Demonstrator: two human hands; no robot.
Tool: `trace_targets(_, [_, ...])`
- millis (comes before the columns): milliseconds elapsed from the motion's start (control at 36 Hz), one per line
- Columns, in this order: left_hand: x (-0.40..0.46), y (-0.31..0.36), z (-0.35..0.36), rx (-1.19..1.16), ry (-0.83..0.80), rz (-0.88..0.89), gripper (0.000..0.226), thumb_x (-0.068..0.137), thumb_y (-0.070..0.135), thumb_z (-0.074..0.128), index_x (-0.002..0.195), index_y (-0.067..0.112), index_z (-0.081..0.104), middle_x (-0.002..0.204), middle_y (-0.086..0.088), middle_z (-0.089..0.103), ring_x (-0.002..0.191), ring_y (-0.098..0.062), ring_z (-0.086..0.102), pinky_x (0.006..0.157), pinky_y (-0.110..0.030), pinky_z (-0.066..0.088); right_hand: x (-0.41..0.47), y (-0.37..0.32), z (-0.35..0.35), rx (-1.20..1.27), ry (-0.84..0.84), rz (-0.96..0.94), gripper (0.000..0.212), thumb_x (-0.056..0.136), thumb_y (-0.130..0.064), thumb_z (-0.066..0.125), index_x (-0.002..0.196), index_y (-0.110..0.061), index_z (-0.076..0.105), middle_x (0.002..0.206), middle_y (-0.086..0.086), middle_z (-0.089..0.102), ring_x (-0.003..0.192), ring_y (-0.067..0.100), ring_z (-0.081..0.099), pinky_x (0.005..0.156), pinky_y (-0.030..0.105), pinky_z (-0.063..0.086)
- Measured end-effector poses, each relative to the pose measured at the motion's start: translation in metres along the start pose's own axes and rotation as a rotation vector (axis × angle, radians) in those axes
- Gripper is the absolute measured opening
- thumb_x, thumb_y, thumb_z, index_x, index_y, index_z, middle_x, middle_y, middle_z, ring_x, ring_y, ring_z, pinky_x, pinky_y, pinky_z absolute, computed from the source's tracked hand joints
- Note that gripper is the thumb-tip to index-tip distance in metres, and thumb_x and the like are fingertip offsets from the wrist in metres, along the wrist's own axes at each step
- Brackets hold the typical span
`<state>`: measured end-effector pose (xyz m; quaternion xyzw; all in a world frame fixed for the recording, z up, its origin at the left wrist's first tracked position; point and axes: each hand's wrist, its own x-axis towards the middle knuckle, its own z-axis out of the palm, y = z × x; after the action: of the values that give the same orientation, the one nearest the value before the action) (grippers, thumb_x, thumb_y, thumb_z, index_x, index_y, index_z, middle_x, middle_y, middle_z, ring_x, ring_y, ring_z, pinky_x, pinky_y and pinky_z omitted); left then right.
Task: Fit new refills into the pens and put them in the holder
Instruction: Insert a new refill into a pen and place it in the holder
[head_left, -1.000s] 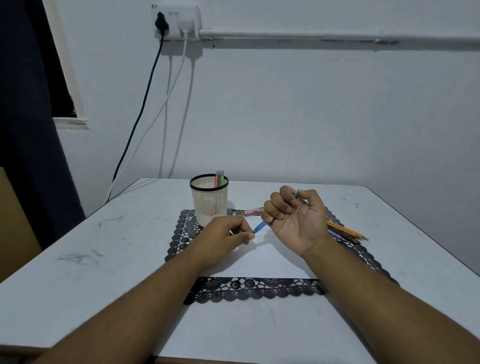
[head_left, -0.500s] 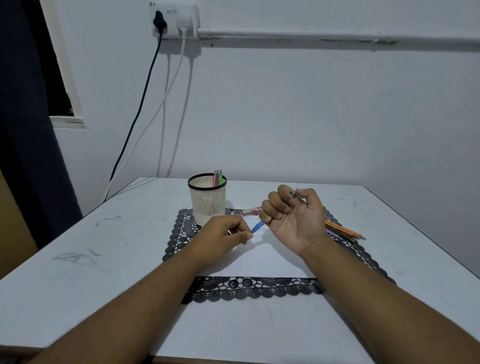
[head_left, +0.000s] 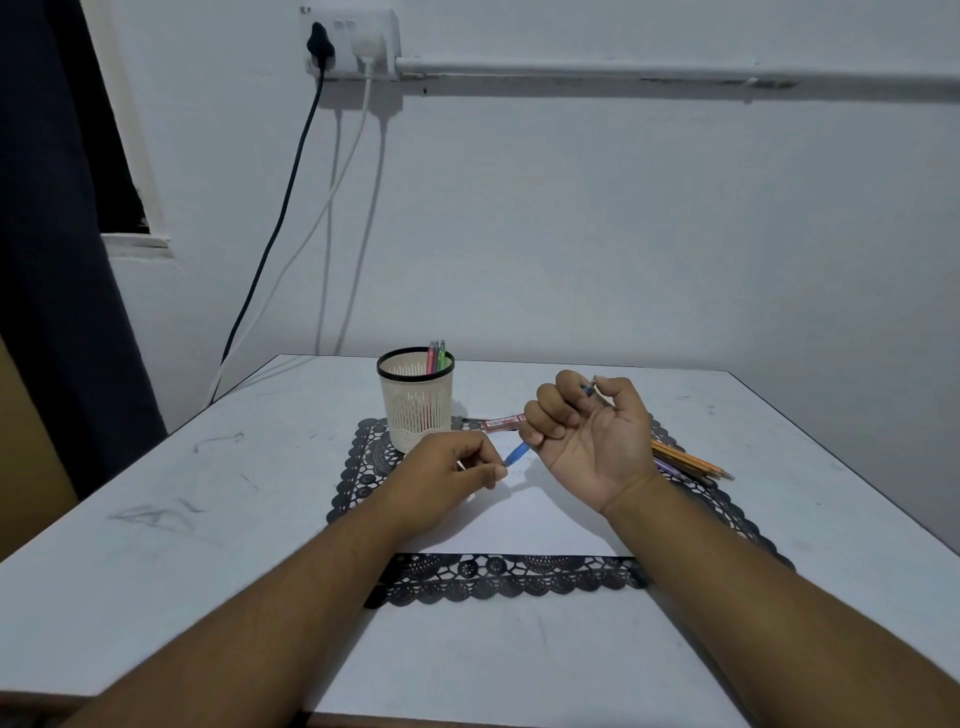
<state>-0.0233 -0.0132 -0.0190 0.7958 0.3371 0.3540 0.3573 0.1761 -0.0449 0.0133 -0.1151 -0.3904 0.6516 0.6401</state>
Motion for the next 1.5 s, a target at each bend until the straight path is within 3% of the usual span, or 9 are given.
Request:
trace_targets(417, [0.0001,-0.0002,0.0,0.011,0.002,0.0,0.013,0.094,0.02,0.074,0.081,0.023,0.072,0.075,0.008,0.071,0.068,-0.003,0.054,0.067,-0.022,0.042,-0.0006,-0.0005,0.001,-0.025,-0.007,-0.001,0.026,0.087,-0.031,0.034,0.065,-0.019,0.03,0.065,0.001,0.018,0.062,0.018,0.017,0.064,0.036,0.019])
trace_targets(861, [-0.0007,0.0005,0.0004,0.003,0.005,0.002,0.011,0.094,0.021,0.073,0.083,0.019,0.072,0.077,0.007,0.07,0.069,-0.004,0.054,0.066,-0.022,0.042,-0.0021,-0.0012,0.0015,-0.001,0.002,0.004,0.028,0.089,-0.033,0.037,0.067,-0.018,0.032,0.067,0.001,0.021,0.063,0.019,0.02,0.061,0.034,0.031])
trace_targets(1139, [0.0011,0.0016,-0.0023,0.009,0.101,0.0,0.01,0.092,0.019,0.075,0.084,0.017,0.071,0.079,0.003,0.069,0.067,-0.002,0.054,0.063,-0.018,0.042,-0.0011,-0.0043,0.0053,0.022,0.097,0.031,0.033,0.09,-0.037,0.045,0.078,-0.01,0.059,0.077,0.011,0.056,0.075,0.03,0.058,0.08,0.043,0.059])
trace_targets(1222, [0.0017,0.0009,-0.0021,0.015,0.113,0.0,0.012,0.091,0.02,0.077,0.082,0.018,0.069,0.076,0.006,0.066,0.066,-0.001,0.053,0.062,-0.018,0.042,0.0012,-0.002,0.0037,0.039,0.09,0.032,0.034,0.091,-0.037,0.042,0.072,-0.011,0.054,0.072,0.008,0.047,0.069,0.028,0.053,0.087,0.048,0.052])
trace_targets(1361, [0.0012,0.0033,-0.0022,0.036,0.127,0.006,0.018,0.09,0.024,0.079,0.079,0.021,0.065,0.082,-0.004,0.069,0.068,-0.003,0.054,0.063,-0.017,0.043,0.0012,0.0,0.0055,0.068,0.064,0.03,0.036,0.092,-0.042,0.038,0.068,-0.015,0.04,0.068,0.003,0.032,0.063,0.022,0.036,0.074,0.04,0.046])
trace_targets(1500, [-0.0004,0.0052,-0.0011,0.05,0.113,0.01,0.014,0.09,0.023,0.078,0.083,0.018,0.067,0.077,0.005,0.065,0.067,-0.001,0.053,0.062,-0.013,0.042,0.0008,0.0008,0.0057,0.064,0.081,0.001,0.032,0.09,-0.037,0.037,0.065,-0.017,0.035,0.066,0.002,0.027,0.062,0.02,0.027,0.068,0.036,0.038])
